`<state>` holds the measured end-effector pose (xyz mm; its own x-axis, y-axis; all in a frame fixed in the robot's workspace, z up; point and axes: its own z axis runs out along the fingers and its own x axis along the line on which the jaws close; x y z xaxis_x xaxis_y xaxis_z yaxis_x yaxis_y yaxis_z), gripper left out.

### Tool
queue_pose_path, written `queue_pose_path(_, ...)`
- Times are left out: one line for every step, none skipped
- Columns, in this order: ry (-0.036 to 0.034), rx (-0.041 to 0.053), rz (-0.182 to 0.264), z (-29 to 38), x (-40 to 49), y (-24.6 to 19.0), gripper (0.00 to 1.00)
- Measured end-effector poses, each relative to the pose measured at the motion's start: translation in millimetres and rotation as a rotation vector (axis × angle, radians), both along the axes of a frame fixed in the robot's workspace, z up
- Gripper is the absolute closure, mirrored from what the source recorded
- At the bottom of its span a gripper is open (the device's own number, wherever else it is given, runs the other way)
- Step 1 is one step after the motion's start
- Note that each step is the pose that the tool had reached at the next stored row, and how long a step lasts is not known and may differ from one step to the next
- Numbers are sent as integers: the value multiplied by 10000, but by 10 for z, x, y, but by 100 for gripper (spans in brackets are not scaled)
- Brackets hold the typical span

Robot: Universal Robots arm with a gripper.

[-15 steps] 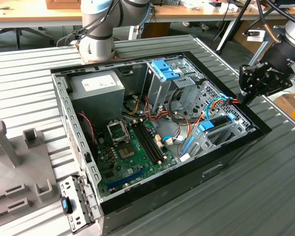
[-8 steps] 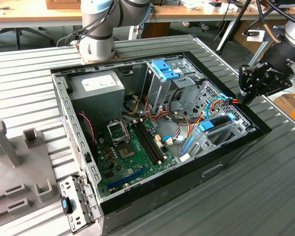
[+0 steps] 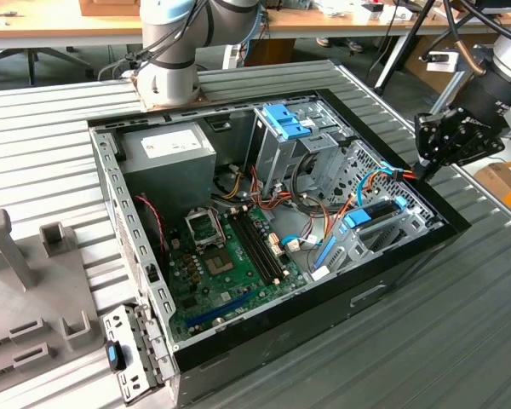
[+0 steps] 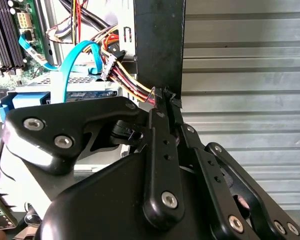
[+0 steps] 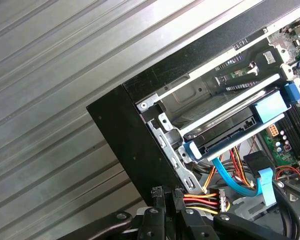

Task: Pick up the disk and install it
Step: 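Insert the disk into the insertion slot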

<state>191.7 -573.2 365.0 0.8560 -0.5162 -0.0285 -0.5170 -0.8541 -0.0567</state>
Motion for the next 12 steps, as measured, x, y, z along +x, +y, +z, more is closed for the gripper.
queue_pose_path(0, 1, 0, -1, 0, 0, 83)
queue_pose_path(0, 2, 0, -1, 0, 0, 83)
queue_pose_path(0, 2, 0, -1, 0, 0, 83)
queue_pose_path(-1, 1, 1, -1, 0, 0, 83)
queue_pose_path(-1, 3, -1, -1, -2, -1, 83)
queue_pose_path(-2, 5, -1, 2, -4, 0, 83)
queue_pose_path(-7, 6, -3, 7, -8, 0, 83)
queue_pose_path(-19, 6, -5, 16, -14, 0, 83)
queue_pose_path(-47, 3, -8, 35, -26, 0, 83)
queue_pose_path(-72, 3, -11, 54, -38, 0, 83)
queue_pose_path(-99, 2, -15, 73, -52, 0, 83)
queue_pose_path(-112, 3, -18, 80, -59, 0, 83)
